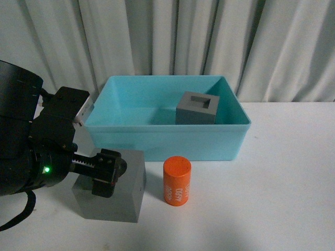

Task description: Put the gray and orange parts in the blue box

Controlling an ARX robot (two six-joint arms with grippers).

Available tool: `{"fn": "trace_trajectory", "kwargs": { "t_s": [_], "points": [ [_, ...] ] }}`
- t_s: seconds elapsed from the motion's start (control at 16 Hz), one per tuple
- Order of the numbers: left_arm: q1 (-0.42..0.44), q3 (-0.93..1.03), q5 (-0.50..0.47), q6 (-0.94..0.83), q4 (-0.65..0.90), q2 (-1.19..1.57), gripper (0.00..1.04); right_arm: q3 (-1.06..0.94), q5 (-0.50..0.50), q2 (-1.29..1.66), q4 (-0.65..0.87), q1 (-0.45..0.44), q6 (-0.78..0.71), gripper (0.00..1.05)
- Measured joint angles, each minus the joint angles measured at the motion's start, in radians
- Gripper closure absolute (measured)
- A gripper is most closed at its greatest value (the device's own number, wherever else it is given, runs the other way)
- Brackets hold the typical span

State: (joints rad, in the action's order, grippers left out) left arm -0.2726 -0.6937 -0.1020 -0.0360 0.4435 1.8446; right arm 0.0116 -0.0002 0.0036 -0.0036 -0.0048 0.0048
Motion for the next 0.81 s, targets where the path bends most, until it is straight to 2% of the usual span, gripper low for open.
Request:
{"fn": "trace_trajectory", "kwargs": {
  "t_s": [0.06, 0.44, 0.5, 0.62, 0.81],
  "points": [
    [0.0, 0.0, 0.003, 0.001, -0.004, 0.0, 0.1, 0.0, 0.0, 0.0, 0.0, 0.0, 0.0, 0.06],
    [-0.012, 0.042, 0.035, 0.003, -0.048, -0.045, 0.72, 0.0, 0.0, 0.0, 0.0, 0.0, 0.0, 0.06],
    [-0.012, 0.053, 0.039, 0.014, -0.07, -0.07, 0.78, 0.0, 0.0, 0.0, 0.0, 0.0, 0.0, 0.06],
    [-0.008, 0.069, 0.047, 0.042, -0.155, -0.154, 0.84, 0.0, 0.0, 0.0, 0.0, 0.0, 0.0, 0.06],
    [0.01, 0.035, 0.088, 0.112, -0.383, -0.356, 0.85, 0.0, 0.0, 0.0, 0.0, 0.0, 0.0, 0.06]
  ]
}}
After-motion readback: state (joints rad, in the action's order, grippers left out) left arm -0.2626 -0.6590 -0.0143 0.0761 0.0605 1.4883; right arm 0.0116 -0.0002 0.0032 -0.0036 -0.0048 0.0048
